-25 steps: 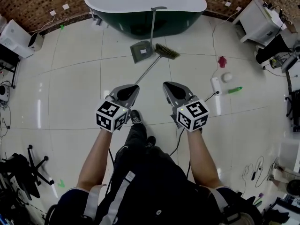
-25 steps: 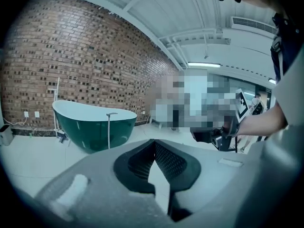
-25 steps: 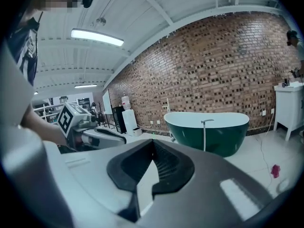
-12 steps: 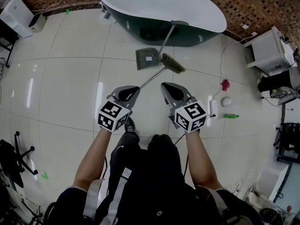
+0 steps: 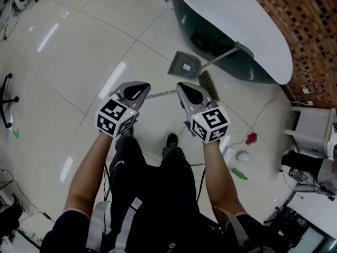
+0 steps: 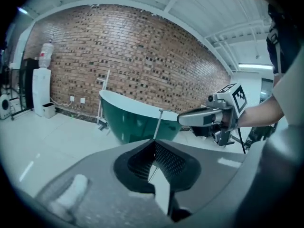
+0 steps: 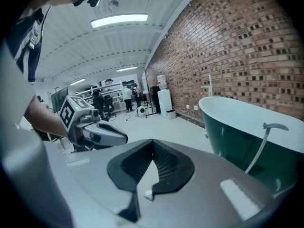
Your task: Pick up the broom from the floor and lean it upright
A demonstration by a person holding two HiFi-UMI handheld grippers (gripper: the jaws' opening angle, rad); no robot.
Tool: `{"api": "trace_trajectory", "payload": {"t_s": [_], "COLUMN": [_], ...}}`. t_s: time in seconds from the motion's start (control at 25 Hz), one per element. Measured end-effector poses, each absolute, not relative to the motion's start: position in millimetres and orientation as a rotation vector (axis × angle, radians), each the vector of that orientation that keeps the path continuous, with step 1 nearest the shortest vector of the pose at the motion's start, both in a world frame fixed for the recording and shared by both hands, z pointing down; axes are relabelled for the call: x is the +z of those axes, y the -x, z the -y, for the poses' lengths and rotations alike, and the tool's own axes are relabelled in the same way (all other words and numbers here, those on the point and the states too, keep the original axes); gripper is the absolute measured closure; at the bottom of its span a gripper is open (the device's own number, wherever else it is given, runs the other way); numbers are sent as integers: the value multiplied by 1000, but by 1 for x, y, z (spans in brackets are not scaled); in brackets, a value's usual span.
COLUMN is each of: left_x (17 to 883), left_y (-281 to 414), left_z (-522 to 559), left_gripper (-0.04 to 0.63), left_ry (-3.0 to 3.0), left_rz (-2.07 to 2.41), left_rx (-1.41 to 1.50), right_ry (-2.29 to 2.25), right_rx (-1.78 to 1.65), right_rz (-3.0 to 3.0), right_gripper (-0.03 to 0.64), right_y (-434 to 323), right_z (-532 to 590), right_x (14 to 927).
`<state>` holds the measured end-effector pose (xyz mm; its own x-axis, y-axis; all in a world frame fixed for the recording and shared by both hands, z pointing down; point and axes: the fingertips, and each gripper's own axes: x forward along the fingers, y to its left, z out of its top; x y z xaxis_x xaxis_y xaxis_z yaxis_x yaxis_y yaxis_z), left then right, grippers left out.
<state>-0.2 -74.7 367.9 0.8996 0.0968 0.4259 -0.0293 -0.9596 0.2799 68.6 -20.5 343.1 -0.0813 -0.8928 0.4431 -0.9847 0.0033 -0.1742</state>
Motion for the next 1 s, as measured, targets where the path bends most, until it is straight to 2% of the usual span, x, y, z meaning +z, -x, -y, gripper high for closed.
{"api": "trace_trajectory", "payload": {"t_s": [0.2,0.44,0.6,1.0], "left_x": [441,573,666,840], "left_y": [35,94,129,193], "left_z": [117,148,153,161], "left_gripper": [594,594,594,594], "left_ry": [-2766,-2641,-2533,-2410], "left_rz": [224,532,610,730], "left_rx": [676,792,827,816], "right_ry": [-1691,-1272,-1055,-611], "right_rx": [633,659,660,551], "right_rz": [2118,2290,2335,2313], "right_gripper": [611,609,548,526], "right_y": [-53,12,53,110], "right_z": [50,75,86,95], "right_x": [442,587,680,881]}}
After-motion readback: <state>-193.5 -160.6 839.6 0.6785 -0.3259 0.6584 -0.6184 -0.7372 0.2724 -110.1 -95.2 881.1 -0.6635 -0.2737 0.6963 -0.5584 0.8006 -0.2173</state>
